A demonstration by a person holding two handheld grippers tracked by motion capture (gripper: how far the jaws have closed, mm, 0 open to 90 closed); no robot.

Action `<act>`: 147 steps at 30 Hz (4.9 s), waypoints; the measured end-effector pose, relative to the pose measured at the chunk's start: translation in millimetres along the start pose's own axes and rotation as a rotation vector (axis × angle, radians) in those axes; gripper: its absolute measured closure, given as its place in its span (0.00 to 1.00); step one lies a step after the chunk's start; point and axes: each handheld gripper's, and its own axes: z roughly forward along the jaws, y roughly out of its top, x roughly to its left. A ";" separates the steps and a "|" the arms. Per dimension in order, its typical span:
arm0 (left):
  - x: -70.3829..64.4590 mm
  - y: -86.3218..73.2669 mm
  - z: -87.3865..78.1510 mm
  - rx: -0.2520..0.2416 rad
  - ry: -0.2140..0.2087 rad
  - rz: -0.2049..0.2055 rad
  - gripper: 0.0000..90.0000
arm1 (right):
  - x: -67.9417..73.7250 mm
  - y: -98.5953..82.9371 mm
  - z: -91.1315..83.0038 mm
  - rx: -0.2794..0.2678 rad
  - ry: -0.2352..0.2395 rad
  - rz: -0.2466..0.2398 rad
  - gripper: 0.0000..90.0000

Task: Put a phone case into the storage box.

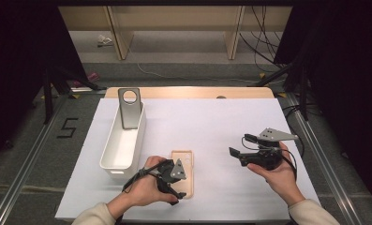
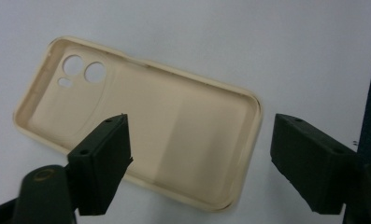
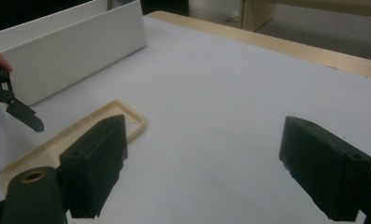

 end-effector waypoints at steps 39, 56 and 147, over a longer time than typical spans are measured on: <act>-9.5 3.0 20.8 0.168 0.067 0.218 0.24 | 0.2 0.0 0.2 0.001 0.001 0.001 0.18; -10.5 5.7 23.5 0.179 0.054 0.251 0.26 | 0.2 -0.1 0.4 0.002 0.003 0.001 0.18; -20.1 11.3 15.8 0.197 -0.103 0.330 0.97 | 1.2 -0.2 1.7 0.005 0.010 0.005 0.18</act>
